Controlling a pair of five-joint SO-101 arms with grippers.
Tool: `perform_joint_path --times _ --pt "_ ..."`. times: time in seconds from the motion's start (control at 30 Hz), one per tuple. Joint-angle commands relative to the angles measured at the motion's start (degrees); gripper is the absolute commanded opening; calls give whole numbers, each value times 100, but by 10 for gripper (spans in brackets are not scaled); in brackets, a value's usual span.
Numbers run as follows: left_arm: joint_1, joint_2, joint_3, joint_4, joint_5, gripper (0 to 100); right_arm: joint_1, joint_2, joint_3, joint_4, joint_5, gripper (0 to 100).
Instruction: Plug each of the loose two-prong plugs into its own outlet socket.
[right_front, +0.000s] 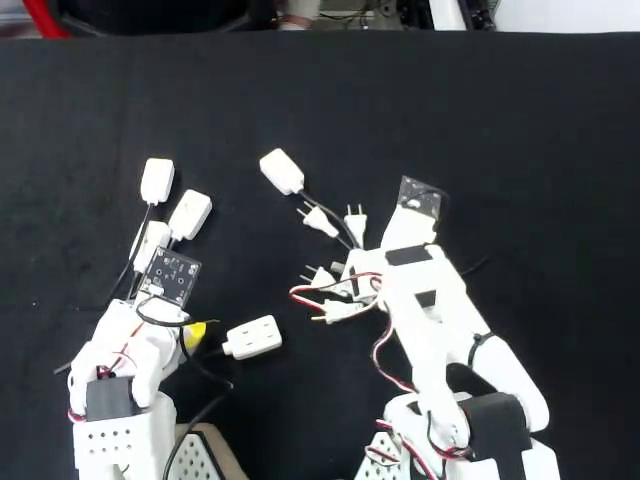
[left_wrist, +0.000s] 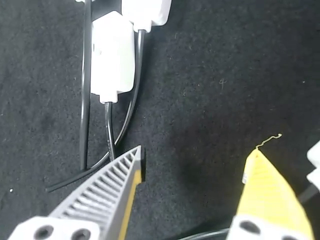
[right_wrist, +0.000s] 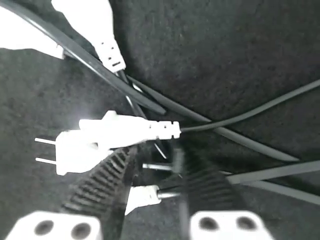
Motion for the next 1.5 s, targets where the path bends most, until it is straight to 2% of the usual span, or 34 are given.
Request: perform_joint_path --times 0.0,0.07,0.17,0.3,0.43,0.63,0.77,0.87,0.93,1.07,1.33,1.4,1.47 --pt "154 -9 -48 44 -62 322 105 4 -154 -132 -62 52" --pt "154 -9 -48 44 -62 322 105 4 -171 -132 -53 14" --pt "154 -9 -48 44 -62 322 114 -13 -171 -88 53 14" --pt "154 -9 -48 44 -62 322 510 -40 -268 35 62 15" --pt "154 -9 -48 44 -62 322 659 -40 -787 862 396 18" --pt "154 -9 -40 26 -62 322 651 -40 -1587 2092 466 21" --pt "154 -9 -31 18 -62 322 273 13 -1640 2523 484 129" --pt "154 -9 -31 9 -62 322 26 13 -1411 2488 484 250" --pt "154 -9 -31 9 -62 322 -62 13 -1279 2321 484 282" --pt "163 -9 -31 18 -62 322 -299 48 -901 1705 149 282" --pt "163 -9 -31 26 -62 322 -273 673 -558 448 -510 280" --pt "163 -9 -31 26 -62 322 -273 848 -567 255 -527 246" --pt "163 -9 -31 26 -62 322 -264 927 -567 176 -484 165"
